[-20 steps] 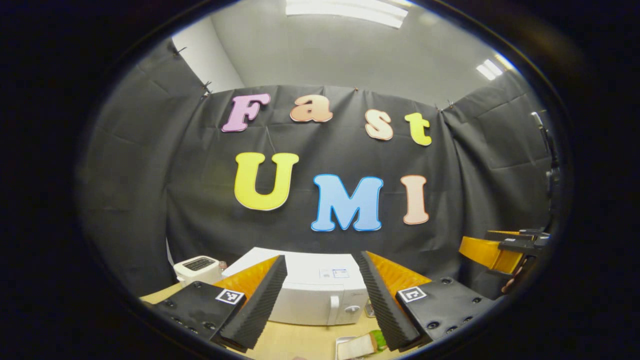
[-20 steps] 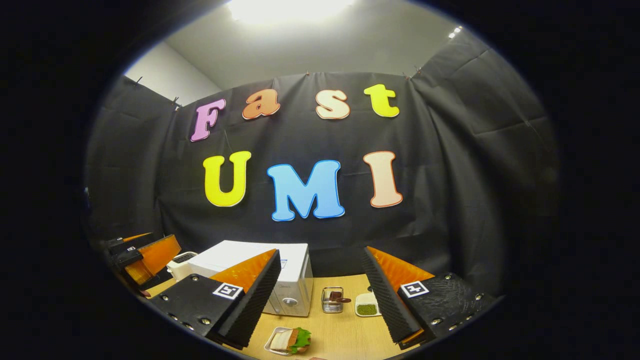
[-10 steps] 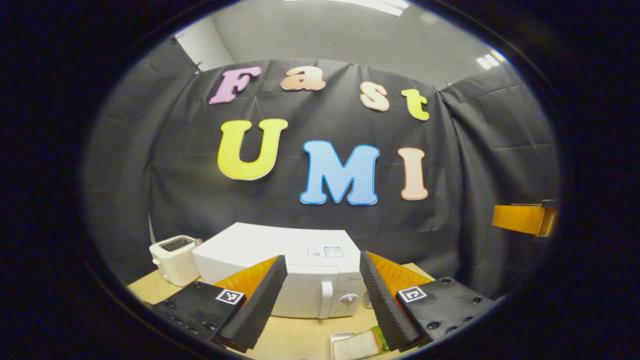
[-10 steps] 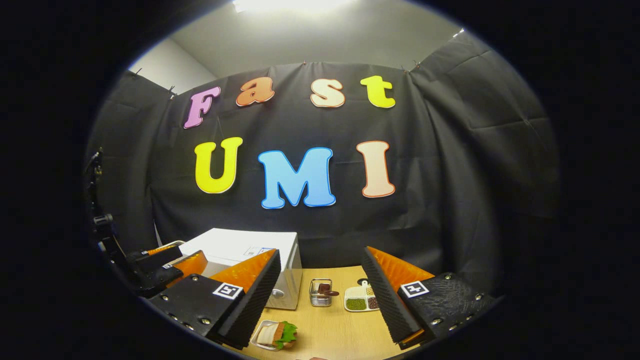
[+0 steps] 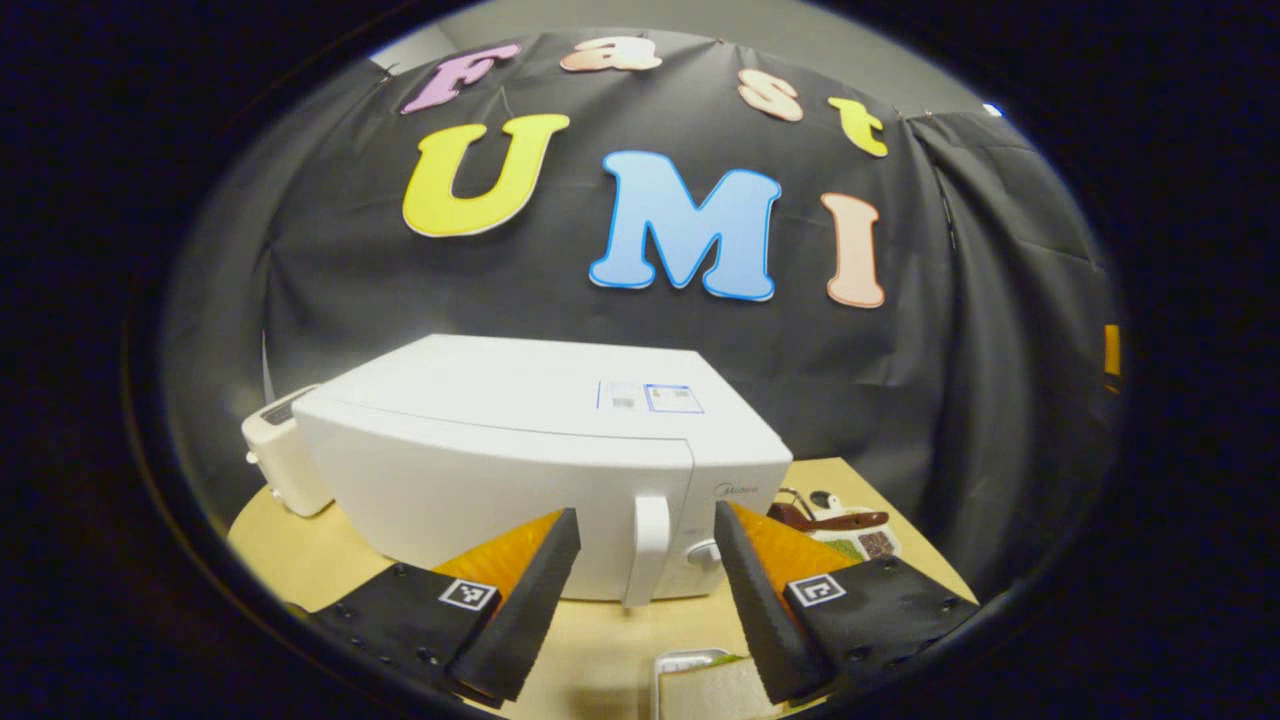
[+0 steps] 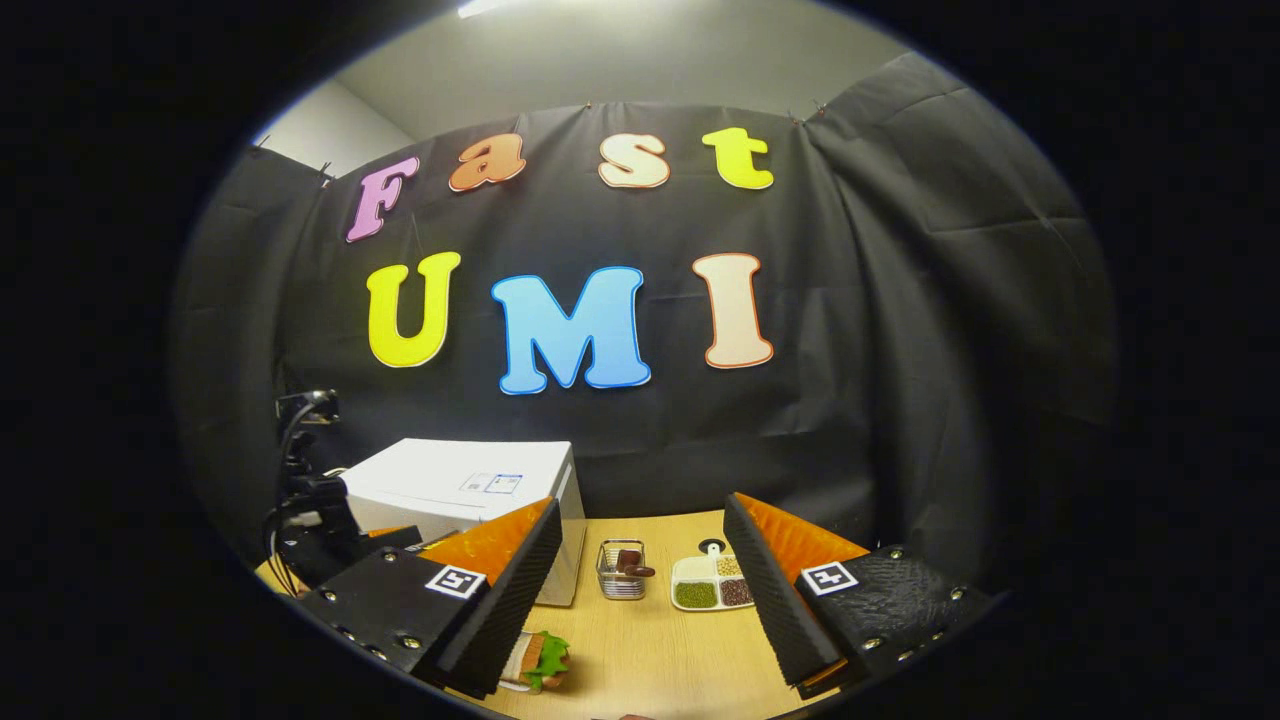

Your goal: Open the microwave oven with the left hand, put the food in, and close the microwave oven.

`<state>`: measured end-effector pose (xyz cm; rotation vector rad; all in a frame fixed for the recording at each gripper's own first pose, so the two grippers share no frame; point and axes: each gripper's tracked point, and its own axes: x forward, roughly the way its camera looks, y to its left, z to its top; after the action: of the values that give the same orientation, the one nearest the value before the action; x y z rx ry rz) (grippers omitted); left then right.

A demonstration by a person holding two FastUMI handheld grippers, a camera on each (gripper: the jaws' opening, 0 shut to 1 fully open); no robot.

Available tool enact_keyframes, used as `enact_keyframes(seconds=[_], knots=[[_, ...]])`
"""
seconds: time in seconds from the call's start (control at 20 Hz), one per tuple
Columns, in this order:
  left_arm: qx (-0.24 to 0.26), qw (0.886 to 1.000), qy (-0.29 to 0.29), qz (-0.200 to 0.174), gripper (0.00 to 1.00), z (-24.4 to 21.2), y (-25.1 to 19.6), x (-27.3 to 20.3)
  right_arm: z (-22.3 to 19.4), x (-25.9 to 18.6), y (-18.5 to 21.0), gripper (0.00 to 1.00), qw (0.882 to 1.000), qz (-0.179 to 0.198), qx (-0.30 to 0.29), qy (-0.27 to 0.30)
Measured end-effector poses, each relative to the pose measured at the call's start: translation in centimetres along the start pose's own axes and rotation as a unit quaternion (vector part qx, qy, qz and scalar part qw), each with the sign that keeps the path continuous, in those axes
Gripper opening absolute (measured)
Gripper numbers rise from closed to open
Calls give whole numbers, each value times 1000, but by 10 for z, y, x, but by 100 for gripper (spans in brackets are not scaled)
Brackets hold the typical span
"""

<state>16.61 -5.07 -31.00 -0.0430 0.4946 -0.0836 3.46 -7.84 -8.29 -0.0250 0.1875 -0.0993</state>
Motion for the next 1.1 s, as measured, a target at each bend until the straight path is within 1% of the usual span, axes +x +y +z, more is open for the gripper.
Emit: enact_keyframes(seconds=[0.15, 0.25, 0.3, 0.4, 0.45, 0.5, 0.55, 0.65, 0.75, 0.9, 0.95, 1.1], knots=[[-4, 999, 30, 11, 86, -21, 5, 29, -3, 4, -8, 99, 1000, -7, 8, 4], [-6, 998, 54, 13, 86, -37, 4, 40, -7, 4, -12, 99, 1000, -12, 13, 10], [2, 998, 58, 18, 81, -39, 7, 45, -9, 3, -15, 99, 1000, -16, 15, 13], [3, 998, 59, -4, 72, -42, -6, 52, -9, 1, -20, 99, 999, -22, 18, 15], [17, 998, 56, -7, 54, -42, -11, 55, -8, 0, -21, 99, 999, -25, 18, 15], [47, 997, 56, -4, 35, -37, -10, 49, -9, -2, -23, 99, 999, -27, 18, 15], [63, 997, 53, -2, 35, -41, -10, 54, -8, -4, -23, 99, 999, -28, 18, 15], [56, 997, 58, -14, 22, -41, -11, 53, -7, -9, -23, 99, 999, -30, 16, 12], [63, 996, 65, -15, 10, -42, -10, 52, -8, -14, -21, 99, 999, -31, 13, 12], [61, 995, 70, -23, 10, -42, -11, 50, -6, -23, -21, 99, 999, -34, 7, 8], [58, 995, 78, -24, 7, -46, -10, 43, -4, -25, -22, 99, 999, -36, 4, 6], [60, 994, 80, -37, 7, -58, -4, -1, -4, -30, -19, 99, 999, -37, 8, 0]])
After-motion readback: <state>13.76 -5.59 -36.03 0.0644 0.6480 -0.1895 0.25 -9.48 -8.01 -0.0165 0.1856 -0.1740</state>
